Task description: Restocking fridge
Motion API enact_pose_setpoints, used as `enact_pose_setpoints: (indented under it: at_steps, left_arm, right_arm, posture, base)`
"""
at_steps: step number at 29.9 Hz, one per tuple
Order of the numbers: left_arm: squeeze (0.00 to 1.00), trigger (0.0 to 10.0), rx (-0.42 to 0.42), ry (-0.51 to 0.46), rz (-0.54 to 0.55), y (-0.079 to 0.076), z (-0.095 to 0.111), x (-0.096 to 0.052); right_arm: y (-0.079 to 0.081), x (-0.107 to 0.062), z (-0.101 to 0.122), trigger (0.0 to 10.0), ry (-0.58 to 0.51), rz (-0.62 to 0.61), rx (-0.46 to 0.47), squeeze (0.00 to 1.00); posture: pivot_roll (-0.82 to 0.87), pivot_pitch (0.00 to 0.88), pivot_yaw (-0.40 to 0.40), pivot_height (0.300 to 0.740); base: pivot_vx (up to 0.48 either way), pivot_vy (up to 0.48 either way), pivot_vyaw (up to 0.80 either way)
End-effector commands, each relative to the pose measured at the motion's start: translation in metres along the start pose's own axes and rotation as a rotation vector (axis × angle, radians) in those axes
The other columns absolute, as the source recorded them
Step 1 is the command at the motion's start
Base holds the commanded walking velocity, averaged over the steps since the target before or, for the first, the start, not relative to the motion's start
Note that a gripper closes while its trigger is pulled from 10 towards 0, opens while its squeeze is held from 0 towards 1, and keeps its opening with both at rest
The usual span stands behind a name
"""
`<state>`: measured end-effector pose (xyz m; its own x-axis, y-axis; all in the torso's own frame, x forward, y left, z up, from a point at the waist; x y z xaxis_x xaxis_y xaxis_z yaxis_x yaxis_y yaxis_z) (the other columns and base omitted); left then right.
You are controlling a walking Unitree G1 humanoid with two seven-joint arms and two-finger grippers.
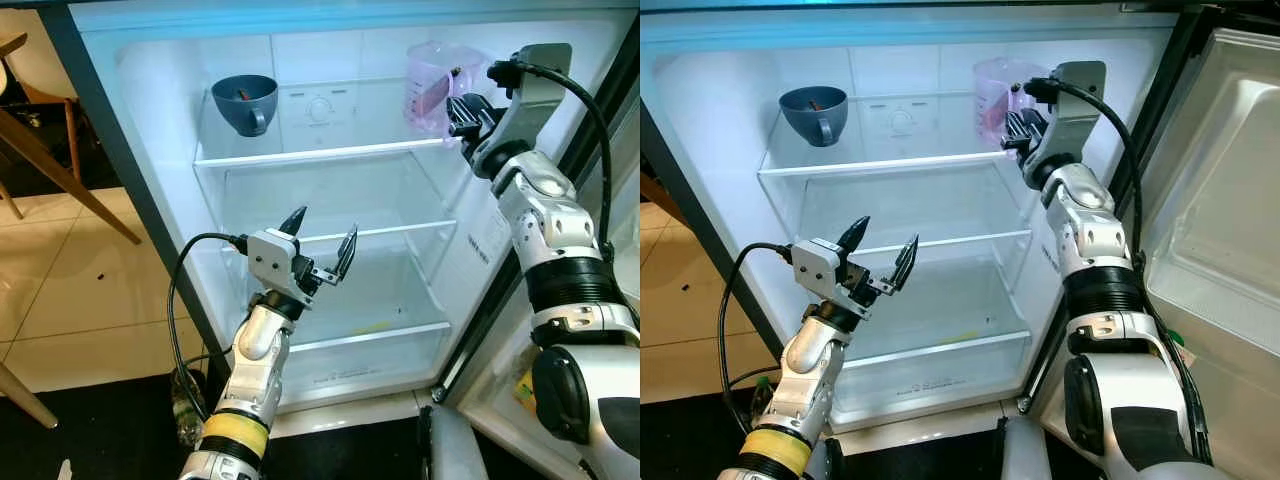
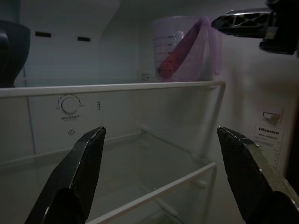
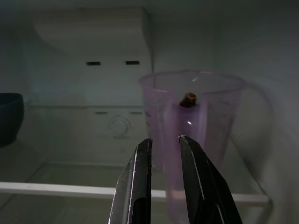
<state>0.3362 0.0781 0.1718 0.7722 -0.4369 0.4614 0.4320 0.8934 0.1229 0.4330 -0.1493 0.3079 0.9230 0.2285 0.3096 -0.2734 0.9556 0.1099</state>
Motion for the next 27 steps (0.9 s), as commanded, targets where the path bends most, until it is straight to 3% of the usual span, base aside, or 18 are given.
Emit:
enact_pose_setpoints:
  at_steps: [1, 8, 19, 27]
  left_arm:
    - [0.0, 10.0, -0.013, 0.012, 0.005, -0.003, -0.002, -0.003]
    - [0.0, 10.0, -0.005, 0.012, 0.02, -0.002, 0.002, -0.009]
    - [0.0, 10.0, 0.029, 0.019, 0.043, 0.01, 0.009, -0.016]
    - [0.0, 10.0, 0.032, 0.027, 0.048, 0.011, 0.008, -0.015]
  right_arm:
    - [0.004, 0.003, 0.001, 10.0, -0.007, 0.005, 0.0, 0.0]
    - [0.01, 0.01, 0.003, 10.0, -0.031, 0.01, 0.014, 0.0]
    - [0.017, 0.022, 0.025, 10.0, -0.14, 0.005, 0.063, 0.0]
    - [0.018, 0.017, 0.006, 10.0, -0.088, 0.062, 0.109, 0.0]
  posture:
    - [0.01, 0.108, -0.013, 0.477]
    - [0.04, 0.142, -0.02, 0.477]
    - [0.08, 0.169, -0.024, 0.477]
    - [0.07, 0.149, -0.027, 0.477]
  base:
    - [0.0, 0.0, 0.0]
    - [0.0, 0.0, 0.0]
    - [0.0, 0.0, 0.0]
    - [0.0, 0.0, 0.0]
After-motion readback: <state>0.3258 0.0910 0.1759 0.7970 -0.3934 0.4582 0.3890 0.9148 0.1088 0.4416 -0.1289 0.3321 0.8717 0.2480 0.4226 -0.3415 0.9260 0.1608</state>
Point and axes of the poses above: a point about 5 cm out from each wrist's last joint towards the gripper, its own x axis pointing out of the wrist towards the gripper, its own z axis along the axis of the wrist's last joint, y = z × x, the point moved 3 cm from there along x, pointing out of the wrist towards the gripper, and after that the axes turned 5 degrees about x, right-handed, at the moved point
